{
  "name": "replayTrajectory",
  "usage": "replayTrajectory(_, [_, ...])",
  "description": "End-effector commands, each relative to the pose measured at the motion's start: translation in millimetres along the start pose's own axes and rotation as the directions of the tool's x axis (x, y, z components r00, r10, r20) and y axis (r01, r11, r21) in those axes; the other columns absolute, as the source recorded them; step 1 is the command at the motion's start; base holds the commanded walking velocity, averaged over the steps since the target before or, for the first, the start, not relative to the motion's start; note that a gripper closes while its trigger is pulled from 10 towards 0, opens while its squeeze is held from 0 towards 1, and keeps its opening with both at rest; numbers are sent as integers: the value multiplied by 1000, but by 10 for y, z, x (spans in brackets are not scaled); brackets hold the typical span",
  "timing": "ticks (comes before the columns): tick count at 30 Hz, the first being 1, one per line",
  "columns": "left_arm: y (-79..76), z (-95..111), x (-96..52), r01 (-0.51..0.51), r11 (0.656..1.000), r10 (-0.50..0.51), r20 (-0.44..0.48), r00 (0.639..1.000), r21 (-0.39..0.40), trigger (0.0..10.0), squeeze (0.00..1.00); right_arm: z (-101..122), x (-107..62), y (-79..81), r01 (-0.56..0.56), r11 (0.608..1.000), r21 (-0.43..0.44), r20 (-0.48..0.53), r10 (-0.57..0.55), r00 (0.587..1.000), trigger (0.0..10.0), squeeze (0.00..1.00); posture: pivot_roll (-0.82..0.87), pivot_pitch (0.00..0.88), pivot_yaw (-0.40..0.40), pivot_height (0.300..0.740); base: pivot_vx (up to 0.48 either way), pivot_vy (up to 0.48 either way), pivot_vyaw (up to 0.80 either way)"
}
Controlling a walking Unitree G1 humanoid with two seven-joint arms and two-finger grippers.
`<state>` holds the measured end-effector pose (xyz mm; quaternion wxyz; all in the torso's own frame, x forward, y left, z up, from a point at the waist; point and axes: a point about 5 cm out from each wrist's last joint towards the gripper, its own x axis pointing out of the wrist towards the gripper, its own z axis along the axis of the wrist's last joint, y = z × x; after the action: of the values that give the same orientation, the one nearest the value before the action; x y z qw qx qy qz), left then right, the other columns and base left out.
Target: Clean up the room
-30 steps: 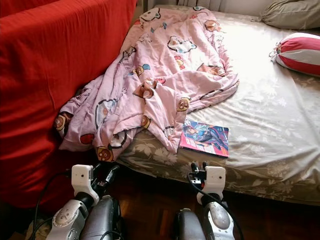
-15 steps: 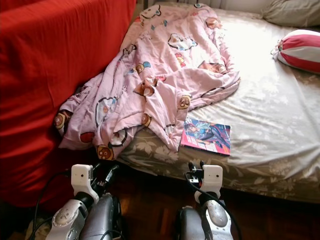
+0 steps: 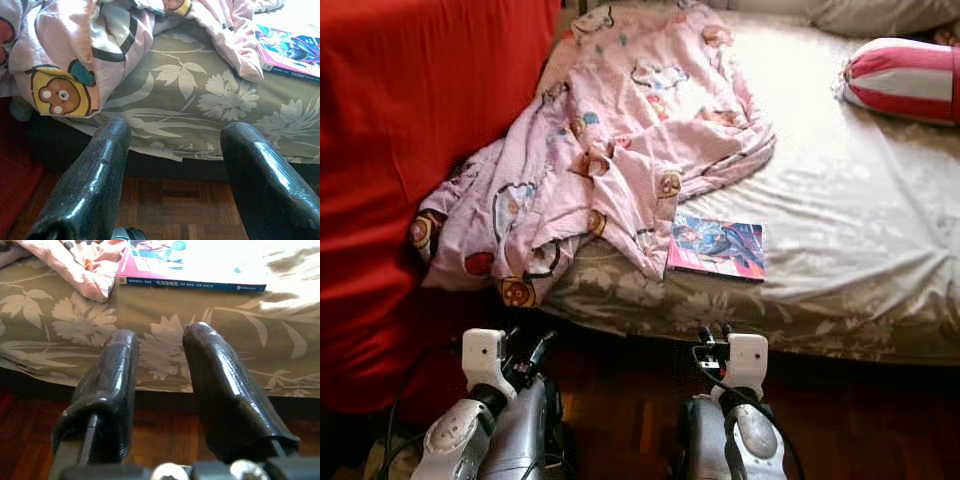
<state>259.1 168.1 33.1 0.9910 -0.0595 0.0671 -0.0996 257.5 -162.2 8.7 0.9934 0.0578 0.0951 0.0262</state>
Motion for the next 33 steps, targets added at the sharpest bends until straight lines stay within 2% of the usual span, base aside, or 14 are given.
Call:
replayTrajectory(1, [5,-50,-21,-4,1000,4,-27,1000,-4,10000,0,1,-24,-1,-2,1000,-9,8,2,1000,10000,0,-12,212,-32,583,247,0,0])
replayTrajectory(8, [16,-54,-16,-11,1000,11,-32,999,3,10000,0,-18,-22,23,-14,1000,-15,-5,14,1000,10000,0,-13,209,-30,583,251,0,416])
replayTrajectory(18, [-2,-62,-2,3,1000,-3,-37,999,5,10000,0,-15,-17,-8,5,1000,13,2,-6,1000,10000,0,-15,201,-27,583,276,0,0])
replayTrajectory(33, [8,-48,20,7,1000,-6,-33,999,10,10000,0,74,38,-44,39,999,-2,34,-39,999,10000,0,-15,187,-22,583,292,0,0])
